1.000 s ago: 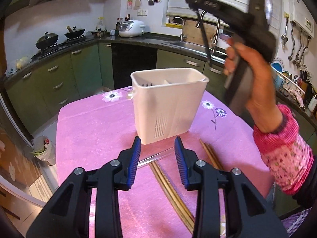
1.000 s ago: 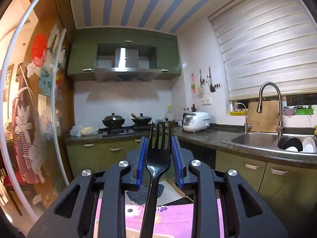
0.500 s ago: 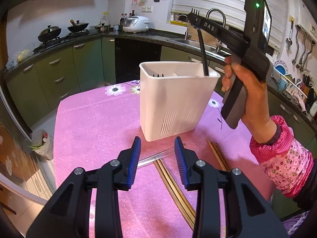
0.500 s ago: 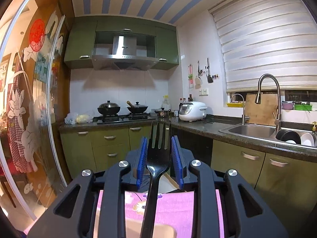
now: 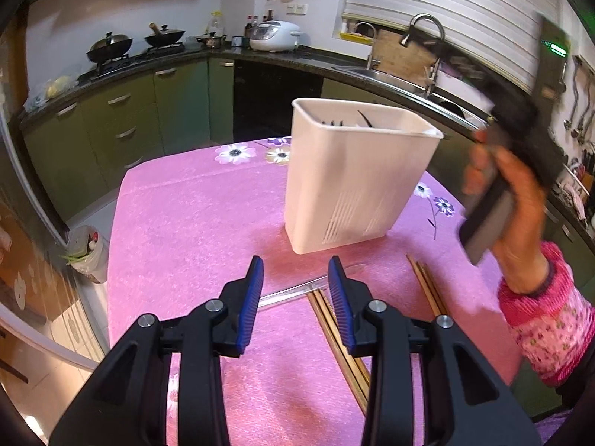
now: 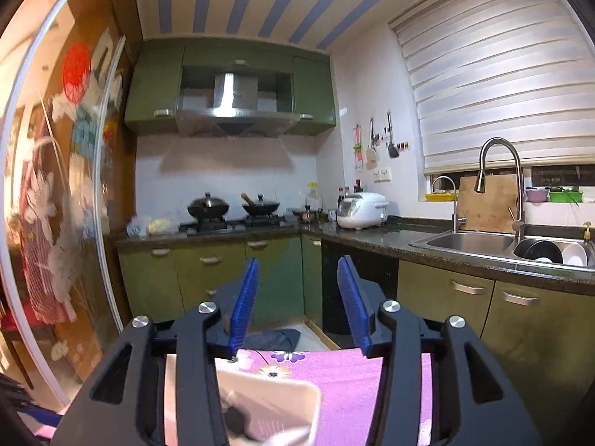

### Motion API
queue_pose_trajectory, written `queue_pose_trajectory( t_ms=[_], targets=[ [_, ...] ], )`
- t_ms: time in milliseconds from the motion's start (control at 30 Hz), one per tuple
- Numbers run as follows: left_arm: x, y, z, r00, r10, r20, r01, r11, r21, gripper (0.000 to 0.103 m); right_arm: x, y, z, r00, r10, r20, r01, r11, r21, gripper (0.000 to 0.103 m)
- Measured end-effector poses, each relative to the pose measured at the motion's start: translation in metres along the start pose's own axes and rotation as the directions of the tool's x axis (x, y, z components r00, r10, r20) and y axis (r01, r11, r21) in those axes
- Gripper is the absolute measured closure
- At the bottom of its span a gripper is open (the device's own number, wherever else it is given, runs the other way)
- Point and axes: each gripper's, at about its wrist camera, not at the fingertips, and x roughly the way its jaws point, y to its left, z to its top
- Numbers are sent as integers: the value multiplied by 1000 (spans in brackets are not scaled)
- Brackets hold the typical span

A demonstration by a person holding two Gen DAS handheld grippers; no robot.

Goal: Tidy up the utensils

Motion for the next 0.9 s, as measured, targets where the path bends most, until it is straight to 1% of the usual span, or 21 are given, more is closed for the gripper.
queue_pose_trajectory(
  t_ms=[67,100,133,200,267,300,367,400,433,467,533,567,767,800,900],
  targets=[
    [4,5,-2,1000,29,-10,-29,999,-40,68,-25,-3,3,999,19,32,-20,1000,12,55],
    [6,9,-3,999,40,-16,-41,997,-63,69,-41,-4,4,998,32,50,-32,999,7,53],
    [10,14,-5,998,47,-33,-50,993,-108,69,-51,-5,5,997,40,58,-40,999,1,51],
    [16,19,-8,997,56,-52,-63,986,-156,69,-75,-6,3,996,58,71,-57,998,-20,51],
    [25,20,-14,994,88,-65,-99,975,-199,68,-100,-10,0,994,75,80,-72,997,-41,51],
    [30,20,-16,993,96,-72,-110,969,-222,69,-108,-12,-1,993,78,83,-75,996,-45,51],
    [41,19,-21,992,91,-92,-114,950,-292,69,-128,-21,-5,992,85,93,-81,996,-42,51],
    [45,18,-24,990,99,-98,-125,941,-314,69,-135,-25,-6,992,85,97,-82,996,-39,51],
    [49,14,-26,987,128,-98,-154,929,-337,69,-140,-29,-6,991,85,100,-81,996,-37,51],
    [51,9,-28,984,149,-94,-173,924,-342,69,-145,-35,-7,991,84,104,-81,996,-33,51],
    [54,-5,-28,974,209,-85,-225,922,-315,69,-152,-44,-10,991,85,104,-83,996,-23,49],
    [55,-10,-28,970,227,-82,-242,921,-306,69,-154,-50,-11,991,85,101,-84,996,-15,49],
    [52,-25,-20,950,296,-105,-313,920,-237,69,-164,-89,-20,992,80,99,-86,995,60,49],
    [49,-26,-19,944,312,-105,-329,916,-229,69,-164,-94,-21,992,77,98,-84,994,68,49],
    [44,-34,-14,941,326,-93,-337,926,-168,69,-168,-111,-27,993,71,90,-80,992,97,49]
  ],
)
